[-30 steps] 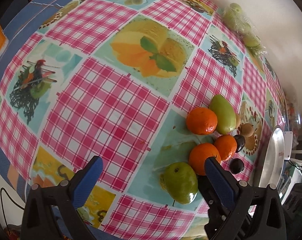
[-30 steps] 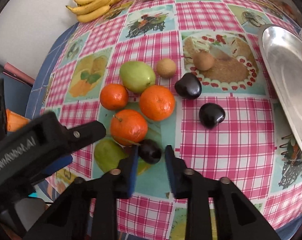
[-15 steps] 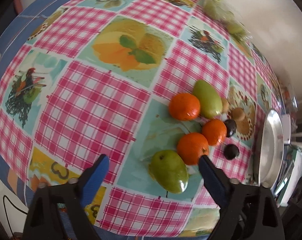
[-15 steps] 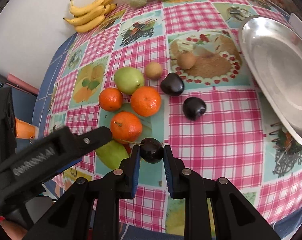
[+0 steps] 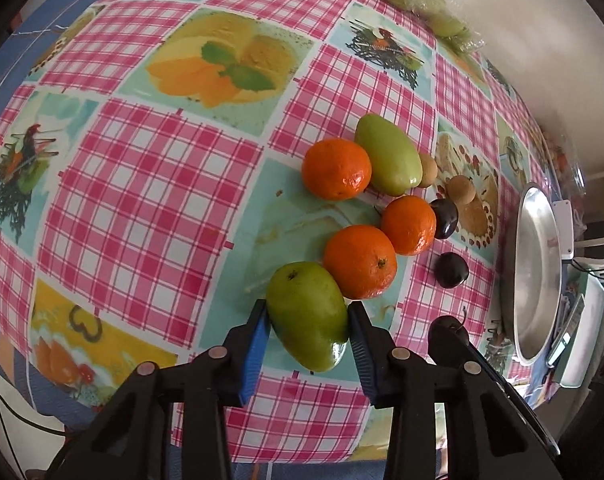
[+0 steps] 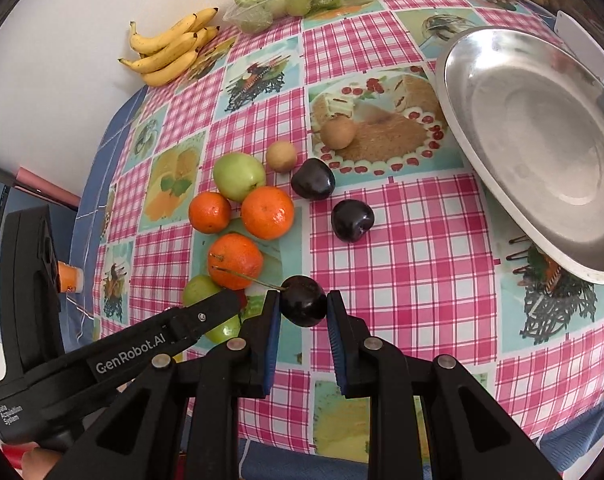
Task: Organize fruits
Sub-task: 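Carry the cherry in the right tool while the left tool carries the pear to the steel bowl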
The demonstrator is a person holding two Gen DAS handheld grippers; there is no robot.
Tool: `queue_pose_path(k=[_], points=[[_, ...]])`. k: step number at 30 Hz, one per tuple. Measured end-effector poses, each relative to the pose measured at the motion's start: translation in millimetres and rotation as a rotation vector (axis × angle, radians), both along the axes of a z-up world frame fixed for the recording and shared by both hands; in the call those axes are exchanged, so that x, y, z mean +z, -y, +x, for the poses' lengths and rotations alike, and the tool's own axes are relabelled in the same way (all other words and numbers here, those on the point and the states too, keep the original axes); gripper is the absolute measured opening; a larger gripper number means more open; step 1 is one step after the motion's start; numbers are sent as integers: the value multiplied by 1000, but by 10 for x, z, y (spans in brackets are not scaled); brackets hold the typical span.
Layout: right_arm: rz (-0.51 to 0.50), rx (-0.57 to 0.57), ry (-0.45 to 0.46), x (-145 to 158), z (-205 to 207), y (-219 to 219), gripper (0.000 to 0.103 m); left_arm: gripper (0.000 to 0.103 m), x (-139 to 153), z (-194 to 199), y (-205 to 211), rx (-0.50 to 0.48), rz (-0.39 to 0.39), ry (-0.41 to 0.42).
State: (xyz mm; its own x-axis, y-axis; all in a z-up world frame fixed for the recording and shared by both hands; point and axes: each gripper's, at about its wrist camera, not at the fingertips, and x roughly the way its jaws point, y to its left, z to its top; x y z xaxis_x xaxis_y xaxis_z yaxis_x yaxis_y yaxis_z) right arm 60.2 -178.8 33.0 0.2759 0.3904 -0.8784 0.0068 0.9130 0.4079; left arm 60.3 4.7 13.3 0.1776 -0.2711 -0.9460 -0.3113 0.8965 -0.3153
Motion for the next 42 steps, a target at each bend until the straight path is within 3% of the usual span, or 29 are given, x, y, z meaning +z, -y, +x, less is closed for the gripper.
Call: queue_pose_path(k=[15,23,32,42], points=[[55,-57,56,213,8,203,24,41,385,-12,-204,55,-17,119],[61,-102,64,261,28,370,24,41,520,36,-65,48,-23,179],[76,-263,72,304,60,905,24,41,546,234,391,-51,-13,201],[28,-428,57,257,58,1432,24,41,597,420,1102,-219,10,268]])
